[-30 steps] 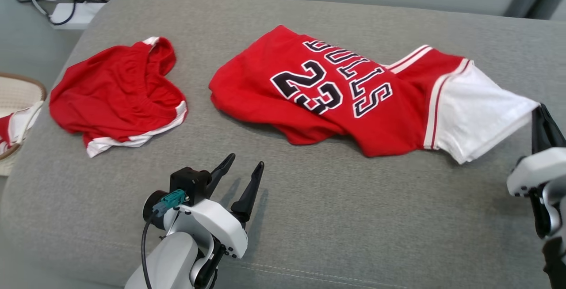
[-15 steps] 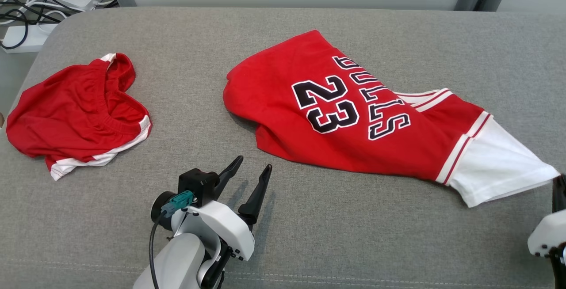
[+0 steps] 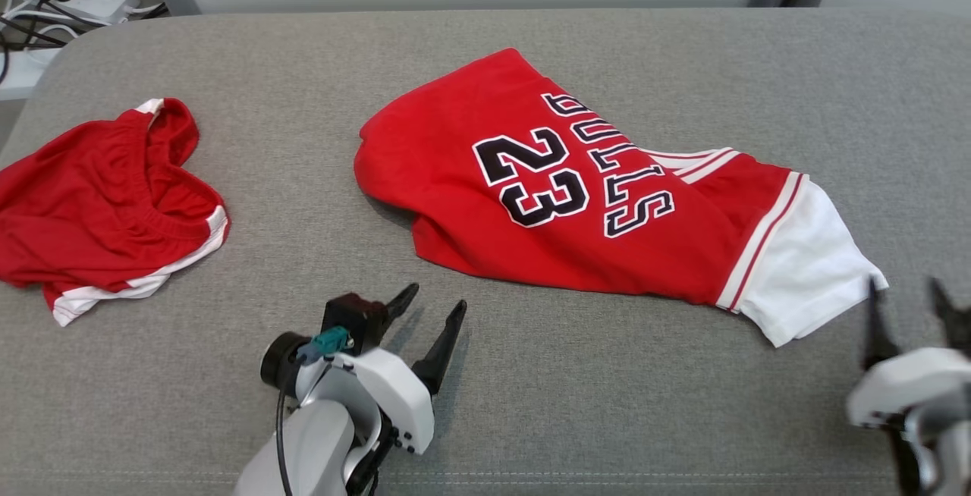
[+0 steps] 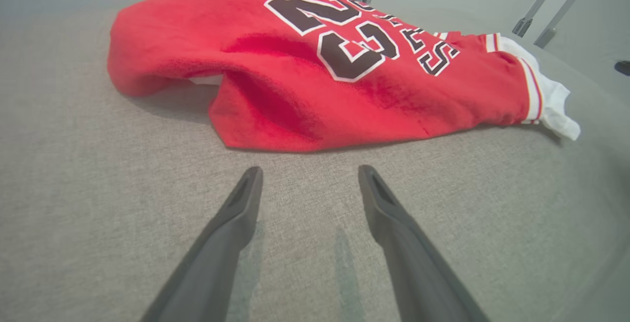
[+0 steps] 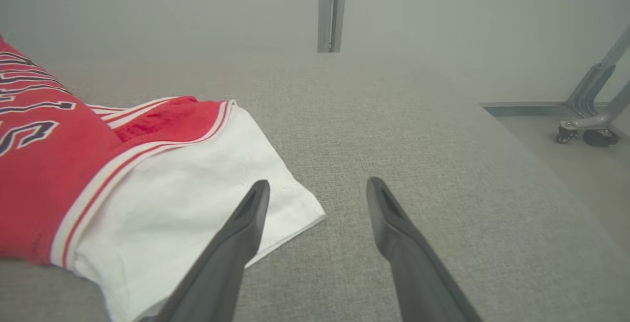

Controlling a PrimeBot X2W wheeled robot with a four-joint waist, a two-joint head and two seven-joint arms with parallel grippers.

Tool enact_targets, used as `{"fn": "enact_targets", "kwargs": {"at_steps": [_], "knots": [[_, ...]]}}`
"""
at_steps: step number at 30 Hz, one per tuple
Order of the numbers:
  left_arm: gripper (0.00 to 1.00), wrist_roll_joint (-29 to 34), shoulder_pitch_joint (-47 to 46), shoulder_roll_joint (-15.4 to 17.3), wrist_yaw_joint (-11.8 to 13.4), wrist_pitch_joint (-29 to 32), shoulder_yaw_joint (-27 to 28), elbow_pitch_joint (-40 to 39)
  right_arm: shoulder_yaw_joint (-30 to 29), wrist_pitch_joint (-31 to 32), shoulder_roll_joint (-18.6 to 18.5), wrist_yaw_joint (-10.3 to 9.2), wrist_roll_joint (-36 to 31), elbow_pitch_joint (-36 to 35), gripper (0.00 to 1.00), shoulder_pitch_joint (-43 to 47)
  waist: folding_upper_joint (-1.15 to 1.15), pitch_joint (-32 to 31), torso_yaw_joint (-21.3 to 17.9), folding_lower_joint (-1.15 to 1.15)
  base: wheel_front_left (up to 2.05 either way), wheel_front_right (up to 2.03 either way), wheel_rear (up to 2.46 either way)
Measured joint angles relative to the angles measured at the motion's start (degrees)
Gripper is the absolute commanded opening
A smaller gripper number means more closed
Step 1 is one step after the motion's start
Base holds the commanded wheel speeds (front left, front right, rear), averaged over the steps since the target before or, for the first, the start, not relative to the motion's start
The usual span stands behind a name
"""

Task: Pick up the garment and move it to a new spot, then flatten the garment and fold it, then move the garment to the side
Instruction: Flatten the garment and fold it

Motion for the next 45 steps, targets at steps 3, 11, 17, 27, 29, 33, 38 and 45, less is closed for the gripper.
{"fn": "enact_targets", "kwargs": {"at_steps": [3, 11, 17, 27, 29, 33, 38, 45], "knots": [[1.00, 0.0, -2.4, -0.6, -0.2, 0.0, -0.3, 1.6, 8.0, 0.0, 2.1, 0.01, 0.8, -3.2, 1.00, -1.1, 0.00, 0.4, -0.8, 0.00, 0.00, 0.00, 0.00], [1.00, 0.0, -4.5, -1.2, 1.1, -0.1, -0.3, 4.8, 23.8, 0.5, 2.9, 0.01, 5.0, -7.0, 1.00, -6.7, 0.00, 1.0, -0.1, 0.00, 0.00, 0.00, 0.00], [1.00, 0.5, -7.5, -1.2, 2.1, -0.1, 1.1, 7.2, 27.3, 0.5, 2.8, 0.01, 6.8, -6.9, 1.00, -7.7, 0.00, 1.6, -0.6, 0.00, 0.00, 0.00, 0.00], [1.00, -2.7, -14.2, -1.5, 1.8, -0.1, 6.3, 14.4, 28.1, -0.3, 2.8, 0.00, 7.7, -4.0, 1.00, -8.1, 0.00, 3.0, -6.0, 0.00, 0.00, 0.00, 0.00], [1.00, -4.2, -14.5, -1.6, 1.9, 0.1, 7.0, 16.4, 27.9, -0.5, 2.9, 0.01, 7.8, -3.3, 1.00, -8.1, 0.00, 3.2, -7.2, 0.00, 0.00, 0.00, 0.00], [1.00, -5.6, -15.7, -2.0, 1.9, 1.3, 7.5, 19.1, 27.6, -1.0, 3.0, 0.00, 8.2, -2.8, 1.00, -8.1, 0.00, 3.7, -9.1, 0.00, 0.00, 0.00, 0.00], [1.00, -8.3, -17.8, -2.5, 1.4, 1.5, 8.0, 19.6, 27.1, -1.5, 3.1, 0.00, 9.0, -1.5, 1.00, -8.1, 0.00, 4.7, -10.1, 0.00, 0.00, 0.00, 0.00], [0.00, -6.3, -22.1, -2.2, 1.3, 0.0, 6.8, 18.4, 27.6, -2.0, 3.7, 0.00, 9.4, -0.8, 1.00, -8.1, 0.00, 5.9, -10.7, 0.00, 0.00, 0.00, 0.00]]}}
